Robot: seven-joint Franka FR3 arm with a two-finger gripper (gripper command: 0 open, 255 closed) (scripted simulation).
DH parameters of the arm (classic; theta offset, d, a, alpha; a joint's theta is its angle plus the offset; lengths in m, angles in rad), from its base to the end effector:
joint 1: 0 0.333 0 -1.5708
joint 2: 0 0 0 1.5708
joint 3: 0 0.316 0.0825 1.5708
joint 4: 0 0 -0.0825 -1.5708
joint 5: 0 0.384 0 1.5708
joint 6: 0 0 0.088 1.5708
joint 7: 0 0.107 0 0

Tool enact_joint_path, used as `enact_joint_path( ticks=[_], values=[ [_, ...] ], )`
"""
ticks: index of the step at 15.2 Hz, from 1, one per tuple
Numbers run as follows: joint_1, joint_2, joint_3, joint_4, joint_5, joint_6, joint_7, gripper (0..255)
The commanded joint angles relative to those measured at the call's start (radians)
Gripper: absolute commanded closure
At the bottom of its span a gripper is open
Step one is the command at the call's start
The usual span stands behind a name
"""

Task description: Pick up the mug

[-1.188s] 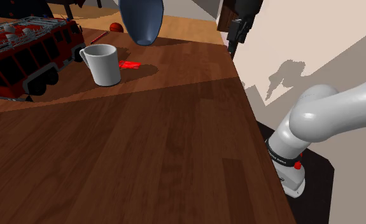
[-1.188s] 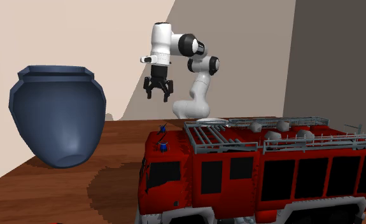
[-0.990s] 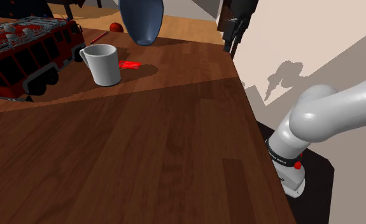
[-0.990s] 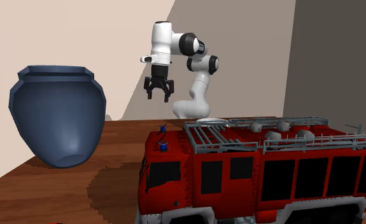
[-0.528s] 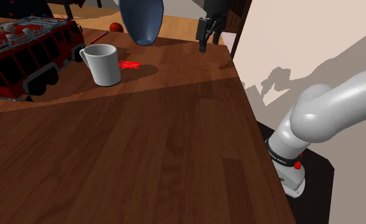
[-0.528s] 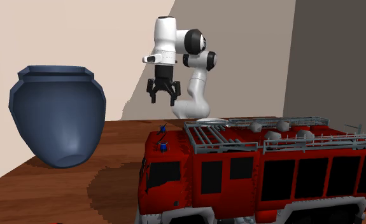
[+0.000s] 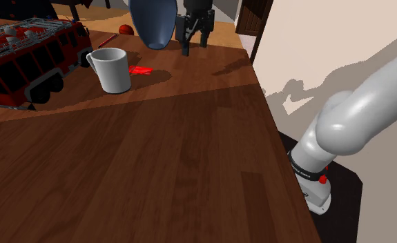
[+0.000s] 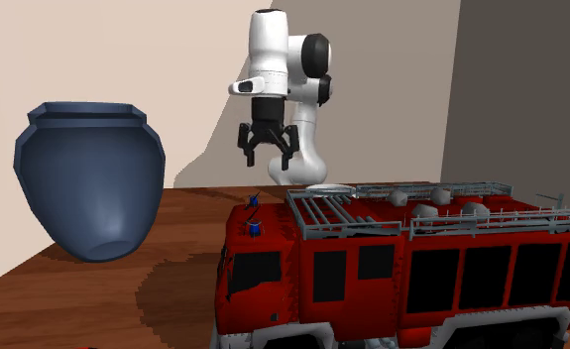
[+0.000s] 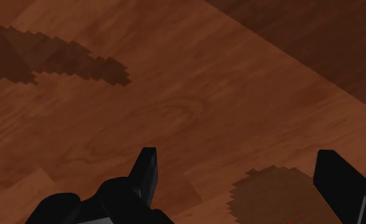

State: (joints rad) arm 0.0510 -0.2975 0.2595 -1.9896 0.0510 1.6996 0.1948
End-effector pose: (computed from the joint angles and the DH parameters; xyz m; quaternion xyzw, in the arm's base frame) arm 0.4407 0.1609 0.5830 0.9987 0.0490 0.0022 0.0122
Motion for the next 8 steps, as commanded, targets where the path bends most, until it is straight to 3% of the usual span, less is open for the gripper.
enact_joint_path(
  ticks=[1,8],
  values=[
    [0.007,0.072,0.023,0.069,-0.001,0.004,0.032,0],
    [0.050,0.327,0.094,0.350,-0.037,-0.022,0.149,0]
  ],
)
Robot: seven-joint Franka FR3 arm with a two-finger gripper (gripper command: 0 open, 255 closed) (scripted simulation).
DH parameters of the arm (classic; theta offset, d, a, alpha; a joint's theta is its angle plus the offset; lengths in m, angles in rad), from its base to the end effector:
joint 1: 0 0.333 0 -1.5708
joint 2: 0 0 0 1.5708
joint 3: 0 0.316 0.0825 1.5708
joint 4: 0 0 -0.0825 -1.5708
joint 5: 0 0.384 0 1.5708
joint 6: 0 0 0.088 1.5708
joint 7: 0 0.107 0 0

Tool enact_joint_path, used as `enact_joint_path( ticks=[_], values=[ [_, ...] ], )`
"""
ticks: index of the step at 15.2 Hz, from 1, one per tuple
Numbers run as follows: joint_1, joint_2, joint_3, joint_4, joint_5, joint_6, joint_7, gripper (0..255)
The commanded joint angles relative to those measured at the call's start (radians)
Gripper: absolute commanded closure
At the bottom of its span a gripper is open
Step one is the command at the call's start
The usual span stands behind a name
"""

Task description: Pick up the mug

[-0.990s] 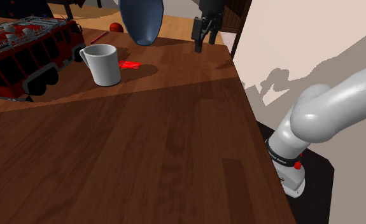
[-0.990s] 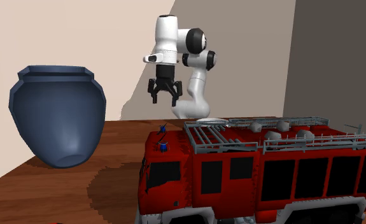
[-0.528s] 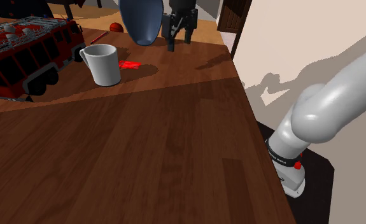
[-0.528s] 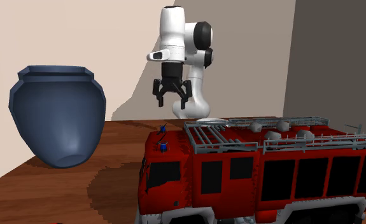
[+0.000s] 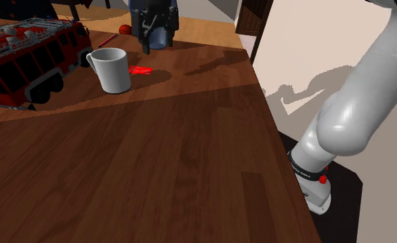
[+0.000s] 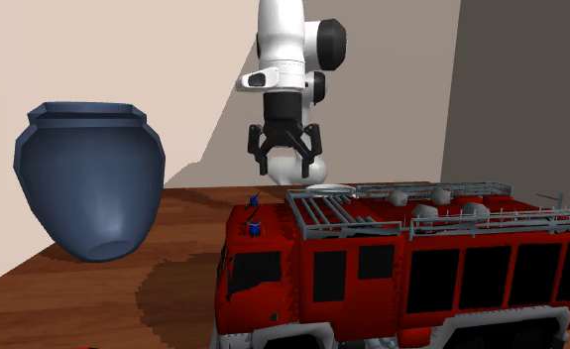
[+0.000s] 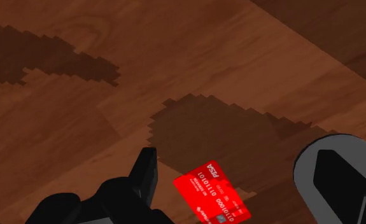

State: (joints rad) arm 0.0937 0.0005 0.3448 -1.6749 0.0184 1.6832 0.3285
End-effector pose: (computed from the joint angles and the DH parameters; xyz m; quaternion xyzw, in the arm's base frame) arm 0.5081 0.2402 0.5846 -0.9985 -0.0540 -0.0002 0.0100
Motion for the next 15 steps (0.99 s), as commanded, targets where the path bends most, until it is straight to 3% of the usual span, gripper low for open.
enact_joint_path(
  ticks=[1,7,15],
  values=[
    [0.017,0.069,0.017,0.083,-0.014,-0.014,0.032,0],
    [0.106,0.338,0.050,0.439,-0.088,-0.104,0.126,0],
    [0.093,0.315,0.046,0.304,-0.078,0.010,0.120,0]
  ],
)
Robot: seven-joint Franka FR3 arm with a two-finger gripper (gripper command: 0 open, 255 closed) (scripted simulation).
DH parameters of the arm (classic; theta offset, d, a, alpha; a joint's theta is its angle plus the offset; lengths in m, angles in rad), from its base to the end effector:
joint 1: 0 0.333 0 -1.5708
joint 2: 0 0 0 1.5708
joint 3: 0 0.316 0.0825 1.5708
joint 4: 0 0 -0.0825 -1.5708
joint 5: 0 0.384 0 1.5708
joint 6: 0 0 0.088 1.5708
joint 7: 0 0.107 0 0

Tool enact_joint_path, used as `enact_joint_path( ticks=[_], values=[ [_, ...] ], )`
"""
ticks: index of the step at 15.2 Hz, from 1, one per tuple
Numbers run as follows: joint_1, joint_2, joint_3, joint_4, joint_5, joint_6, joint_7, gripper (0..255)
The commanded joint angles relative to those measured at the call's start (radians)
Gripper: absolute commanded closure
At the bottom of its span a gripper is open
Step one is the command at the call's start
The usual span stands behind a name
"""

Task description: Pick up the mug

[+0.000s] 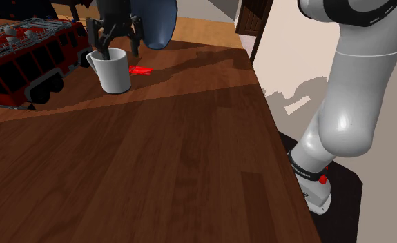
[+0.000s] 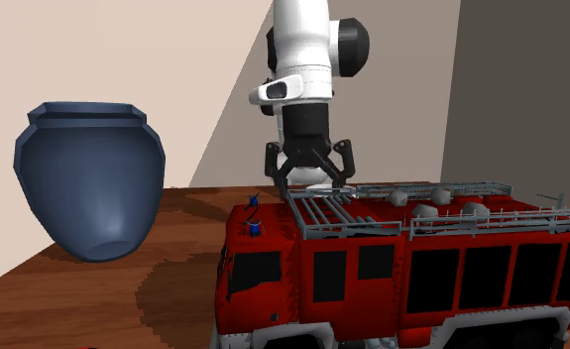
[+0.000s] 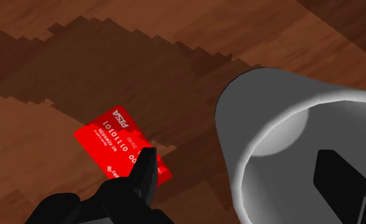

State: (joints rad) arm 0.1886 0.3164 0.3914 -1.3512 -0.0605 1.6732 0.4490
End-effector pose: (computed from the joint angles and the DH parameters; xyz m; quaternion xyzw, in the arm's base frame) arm 0.5679 0.3190 0.5587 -0.9978 -0.0584 0.0018 0.0325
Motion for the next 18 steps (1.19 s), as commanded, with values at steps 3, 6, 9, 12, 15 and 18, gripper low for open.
enact_joint_path(
  ticks=[3,6,9,12,15,18],
  values=[
    [-0.002,-0.001,-0.001,-0.019,0.000,0.019,-0.001,255],
    [-0.001,-0.002,0.000,-0.020,0.001,0.020,0.000,255],
    [-0.001,-0.002,0.000,-0.021,0.001,0.020,0.000,255],
    [-0.002,-0.001,0.000,-0.020,0.001,0.020,-0.001,255],
    [0.004,0.008,0.000,0.033,-0.003,-0.025,0.002,255],
    [0.010,0.020,0.001,0.092,-0.008,-0.071,0.005,255]
  ],
)
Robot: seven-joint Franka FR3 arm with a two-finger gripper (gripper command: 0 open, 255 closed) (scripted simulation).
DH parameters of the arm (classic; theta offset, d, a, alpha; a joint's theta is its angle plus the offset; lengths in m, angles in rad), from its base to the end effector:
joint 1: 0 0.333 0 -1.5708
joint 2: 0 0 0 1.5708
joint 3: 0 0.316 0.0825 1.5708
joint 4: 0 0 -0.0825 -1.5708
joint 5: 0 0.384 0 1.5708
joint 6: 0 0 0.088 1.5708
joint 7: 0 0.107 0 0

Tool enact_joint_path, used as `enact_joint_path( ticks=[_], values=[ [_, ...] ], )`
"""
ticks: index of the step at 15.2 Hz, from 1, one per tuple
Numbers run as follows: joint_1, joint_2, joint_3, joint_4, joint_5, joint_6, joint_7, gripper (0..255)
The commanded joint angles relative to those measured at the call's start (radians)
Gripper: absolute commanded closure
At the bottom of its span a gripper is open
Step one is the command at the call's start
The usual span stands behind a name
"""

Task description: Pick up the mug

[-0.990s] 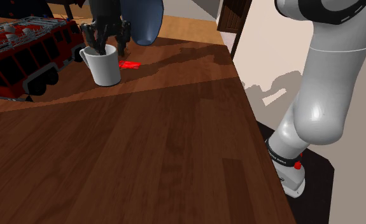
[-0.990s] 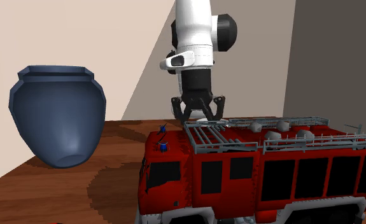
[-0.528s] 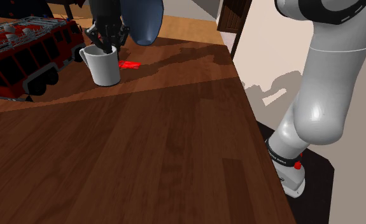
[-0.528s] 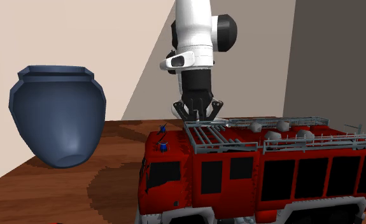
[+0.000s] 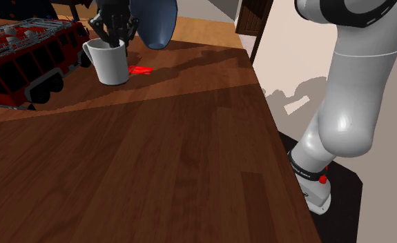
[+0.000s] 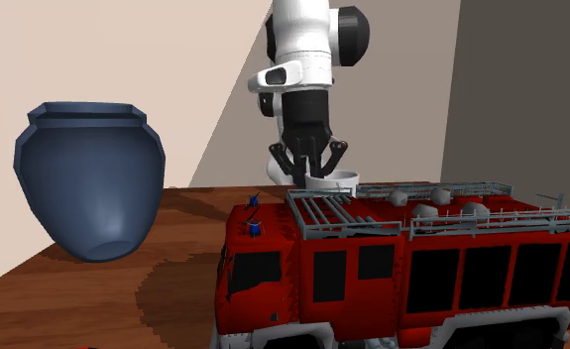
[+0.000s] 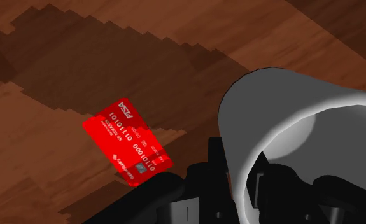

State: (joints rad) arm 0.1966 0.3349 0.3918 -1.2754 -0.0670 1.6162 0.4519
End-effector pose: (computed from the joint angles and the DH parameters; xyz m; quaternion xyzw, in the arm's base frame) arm 0.5696 0.3189 0.5780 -0.9977 -0.0584 0.0014 0.0329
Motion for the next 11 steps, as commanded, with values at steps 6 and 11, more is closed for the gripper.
enact_joint_path(
  ticks=[6,11],
  values=[
    [0.022,0.040,0.002,0.154,-0.016,-0.116,0.009,255],
    [0.038,0.069,0.002,0.243,-0.027,-0.176,0.014,255]
  ],
)
